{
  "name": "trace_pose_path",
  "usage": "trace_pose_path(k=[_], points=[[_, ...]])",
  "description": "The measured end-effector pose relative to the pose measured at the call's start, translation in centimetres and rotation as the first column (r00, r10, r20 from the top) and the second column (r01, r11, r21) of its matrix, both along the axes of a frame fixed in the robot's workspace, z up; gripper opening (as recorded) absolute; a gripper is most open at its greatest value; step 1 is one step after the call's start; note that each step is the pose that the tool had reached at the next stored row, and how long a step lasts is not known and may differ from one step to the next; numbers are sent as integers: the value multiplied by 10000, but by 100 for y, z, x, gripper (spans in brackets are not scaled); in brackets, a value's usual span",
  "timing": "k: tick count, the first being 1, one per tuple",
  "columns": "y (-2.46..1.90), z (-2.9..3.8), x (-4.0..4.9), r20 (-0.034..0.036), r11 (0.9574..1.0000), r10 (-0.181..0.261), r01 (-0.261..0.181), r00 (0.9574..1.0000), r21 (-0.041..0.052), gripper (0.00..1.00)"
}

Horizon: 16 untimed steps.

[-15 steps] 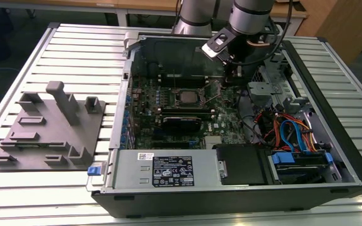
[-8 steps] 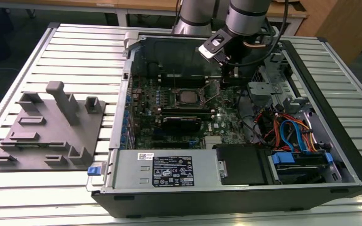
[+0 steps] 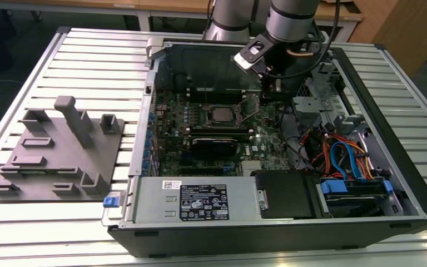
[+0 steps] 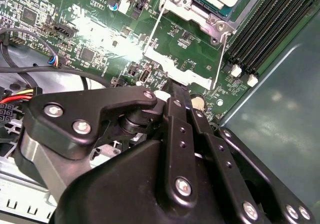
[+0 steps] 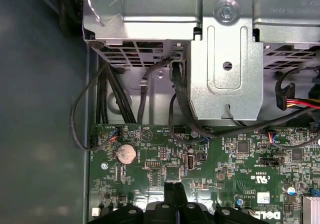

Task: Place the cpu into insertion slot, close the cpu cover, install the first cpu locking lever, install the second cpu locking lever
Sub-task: 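Close the cpu cover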

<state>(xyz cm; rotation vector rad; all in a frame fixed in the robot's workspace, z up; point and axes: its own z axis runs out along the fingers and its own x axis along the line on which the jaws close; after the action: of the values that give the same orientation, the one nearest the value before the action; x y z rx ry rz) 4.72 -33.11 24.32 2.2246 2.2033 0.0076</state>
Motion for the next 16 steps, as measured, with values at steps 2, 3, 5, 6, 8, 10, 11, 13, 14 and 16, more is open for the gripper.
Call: trace_pose_path(k=[2,3,5,6,8,10,11,13,14,16], points=[[0,-1,-9,0,10000,2,-2,10000,1,10],[0,-1,-16,-1,10000,1,-1,10000,0,10],[0,-2,-31,-3,10000,2,-2,10000,0,10],[0,-2,-41,-4,10000,2,-2,10000,-1,10],[0,-3,-61,-7,10000,2,-2,10000,-2,10],[0,-4,-70,-7,10000,2,-2,10000,-1,10],[0,-4,-75,-8,10000,2,-2,10000,-2,10],[0,-4,-96,-7,10000,1,-1,10000,-2,10],[0,-4,-107,-7,10000,2,-2,10000,-1,10],[0,-5,-133,-7,10000,2,-2,10000,-1,10]])
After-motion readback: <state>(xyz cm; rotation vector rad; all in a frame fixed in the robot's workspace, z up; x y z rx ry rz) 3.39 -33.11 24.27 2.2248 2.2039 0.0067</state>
